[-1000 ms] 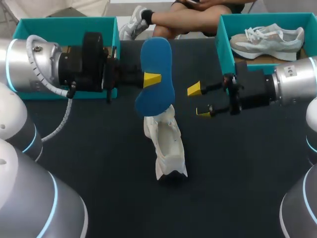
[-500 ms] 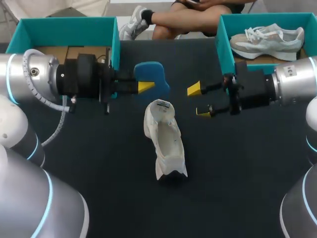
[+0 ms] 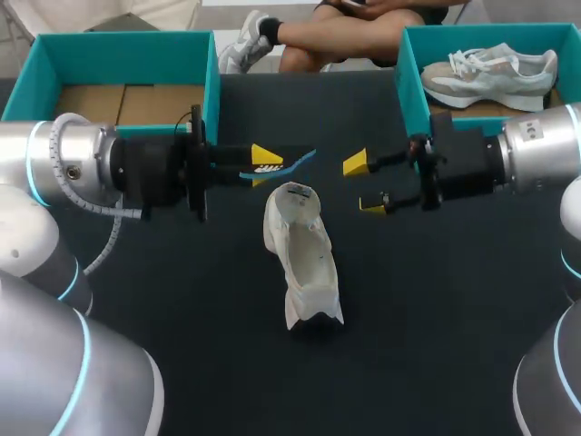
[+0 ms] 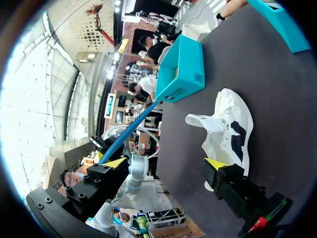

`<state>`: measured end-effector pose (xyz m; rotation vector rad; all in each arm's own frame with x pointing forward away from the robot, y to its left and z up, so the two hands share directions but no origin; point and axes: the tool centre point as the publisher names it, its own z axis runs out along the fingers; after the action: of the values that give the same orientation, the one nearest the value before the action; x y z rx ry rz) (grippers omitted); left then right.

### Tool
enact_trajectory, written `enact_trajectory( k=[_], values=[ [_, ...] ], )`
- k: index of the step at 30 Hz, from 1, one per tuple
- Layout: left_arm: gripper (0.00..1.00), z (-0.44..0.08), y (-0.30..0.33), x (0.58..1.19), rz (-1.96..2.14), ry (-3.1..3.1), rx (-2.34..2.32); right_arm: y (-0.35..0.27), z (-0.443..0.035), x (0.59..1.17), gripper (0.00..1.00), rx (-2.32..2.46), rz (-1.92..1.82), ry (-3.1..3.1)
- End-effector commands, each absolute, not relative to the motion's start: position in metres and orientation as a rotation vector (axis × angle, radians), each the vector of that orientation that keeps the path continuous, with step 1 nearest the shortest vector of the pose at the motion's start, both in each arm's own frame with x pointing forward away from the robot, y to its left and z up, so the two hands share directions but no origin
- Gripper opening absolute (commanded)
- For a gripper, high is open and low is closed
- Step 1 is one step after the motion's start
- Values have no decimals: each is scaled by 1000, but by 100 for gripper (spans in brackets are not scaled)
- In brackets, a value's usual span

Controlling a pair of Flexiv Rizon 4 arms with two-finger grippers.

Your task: Take the shoe out of the shoebox, open the shoe tongue, remove and reinsert the insole, then place the shoe into the shoebox

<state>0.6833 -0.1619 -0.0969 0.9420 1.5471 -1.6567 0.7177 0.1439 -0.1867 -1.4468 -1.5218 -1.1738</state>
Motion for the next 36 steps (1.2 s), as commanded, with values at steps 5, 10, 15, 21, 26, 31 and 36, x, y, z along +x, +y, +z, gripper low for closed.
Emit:
enact_trajectory(
  k=[5,10,15,21,26,31,36],
  values=[
    [0,-102,-164,684,-1406,1093,1180,146,-187,717,100,-1451,-1175,-1522],
    [0,-102,-164,684,-1406,1093,1180,146,-187,717,100,-1451,-1175,-1522],
    [0,-116,-148,684,-1351,1077,1150,140,-180,721,100,-1479,-1203,-1470],
    [0,-134,-140,682,-1296,1109,1158,142,-169,727,100,-1422,-1261,-1428],
    [0,-147,-150,679,-1245,1116,1219,151,-163,729,100,-1405,-1210,-1425],
    [0,-155,-164,678,-1226,1106,1219,161,-161,729,100,-1386,-1177,-1416],
    [0,-159,-177,678,-1195,1102,1243,174,-161,730,82,-1348,-1150,-1417]
  ],
)
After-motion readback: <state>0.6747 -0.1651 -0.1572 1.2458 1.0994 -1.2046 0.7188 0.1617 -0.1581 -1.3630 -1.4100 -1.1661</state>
